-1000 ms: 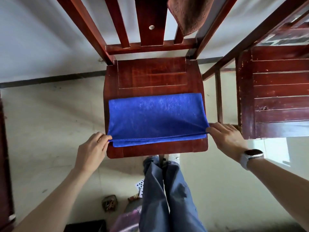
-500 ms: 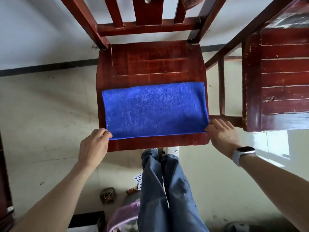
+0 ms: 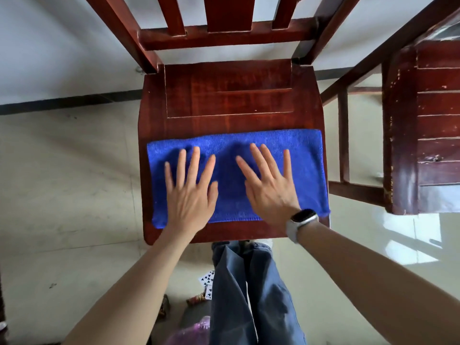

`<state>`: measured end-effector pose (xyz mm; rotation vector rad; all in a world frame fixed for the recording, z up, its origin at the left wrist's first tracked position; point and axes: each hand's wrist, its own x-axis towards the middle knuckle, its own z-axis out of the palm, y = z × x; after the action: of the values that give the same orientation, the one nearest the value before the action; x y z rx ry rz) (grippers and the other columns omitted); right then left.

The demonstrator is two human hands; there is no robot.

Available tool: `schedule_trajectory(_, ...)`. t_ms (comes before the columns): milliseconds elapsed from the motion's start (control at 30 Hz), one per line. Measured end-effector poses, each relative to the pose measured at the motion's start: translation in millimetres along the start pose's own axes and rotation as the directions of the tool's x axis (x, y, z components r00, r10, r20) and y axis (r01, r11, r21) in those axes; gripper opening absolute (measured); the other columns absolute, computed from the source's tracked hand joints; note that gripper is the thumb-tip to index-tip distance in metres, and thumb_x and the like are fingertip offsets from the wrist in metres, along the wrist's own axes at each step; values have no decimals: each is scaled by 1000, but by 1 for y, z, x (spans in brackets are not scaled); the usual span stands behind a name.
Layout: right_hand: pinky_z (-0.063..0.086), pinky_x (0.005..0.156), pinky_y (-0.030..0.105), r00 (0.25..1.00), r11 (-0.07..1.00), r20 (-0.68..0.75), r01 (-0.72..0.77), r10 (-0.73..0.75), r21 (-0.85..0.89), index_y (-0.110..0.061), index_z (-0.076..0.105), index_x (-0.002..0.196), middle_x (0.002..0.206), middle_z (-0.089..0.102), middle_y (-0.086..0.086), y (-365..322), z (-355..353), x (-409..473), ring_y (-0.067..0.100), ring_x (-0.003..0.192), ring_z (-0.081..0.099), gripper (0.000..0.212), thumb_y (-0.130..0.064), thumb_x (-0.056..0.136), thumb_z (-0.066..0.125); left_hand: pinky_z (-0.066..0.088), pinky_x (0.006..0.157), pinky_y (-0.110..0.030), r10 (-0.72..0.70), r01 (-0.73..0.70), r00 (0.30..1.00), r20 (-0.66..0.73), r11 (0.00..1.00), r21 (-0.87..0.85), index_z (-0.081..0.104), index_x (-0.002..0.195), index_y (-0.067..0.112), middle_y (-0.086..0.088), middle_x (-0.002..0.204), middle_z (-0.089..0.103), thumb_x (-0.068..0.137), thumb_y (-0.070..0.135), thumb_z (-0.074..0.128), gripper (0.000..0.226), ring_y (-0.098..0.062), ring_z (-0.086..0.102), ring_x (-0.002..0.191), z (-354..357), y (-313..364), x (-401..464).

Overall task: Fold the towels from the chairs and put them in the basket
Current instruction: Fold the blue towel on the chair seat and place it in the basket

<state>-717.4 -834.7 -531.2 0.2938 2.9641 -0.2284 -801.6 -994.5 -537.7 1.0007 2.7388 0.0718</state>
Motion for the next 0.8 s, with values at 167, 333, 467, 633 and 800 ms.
schedule_trajectory(167,17,108,61,1000,1000,-12,-11,12,9,-23,39,138,147,35,14,4,21,40,32,136,32,50,-31,89,36,7,111,-57,-56,56,998,-21,998,15,29,143,26,-13,152,24,91,44,32,55,-36,16,141,21,-20,36)
schedule_trajectory(333,11,110,59,992,992,-29,-125,125,-14,-27,32,141,150,29,11,36,25,27,34,139,25,51,-36,91,31,11,110,-58,-164,163,985,-50,986,-22,27,144,22,-15,153,20,90,49,32,60,-37,14,141,21,-47,25)
schedule_trajectory(467,7,111,58,949,949,18,-314,314,31,-19,26,144,153,23,12,72,19,13,29,142,18,56,-36,91,25,11,110,-60,-223,223,975,-4,973,-58,24,145,19,-15,154,15,88,51,29,65,-37,10,142,18,-54,17)
schedule_trajectory(633,5,115,56,870,867,135,-488,475,95,-8,10,146,155,12,10,87,15,-29,19,143,8,66,-40,88,11,6,109,-60,-194,193,981,-14,980,-54,22,145,15,-19,153,15,89,46,31,65,-36,8,142,15,-42,-11)
schedule_trajectory(800,1,115,47,841,829,221,-532,494,172,-9,10,146,155,12,13,83,16,-72,24,144,10,66,-41,89,11,14,108,-63,-229,233,972,60,969,-75,32,141,10,-22,150,22,87,45,30,64,-41,15,139,20,-31,-40)
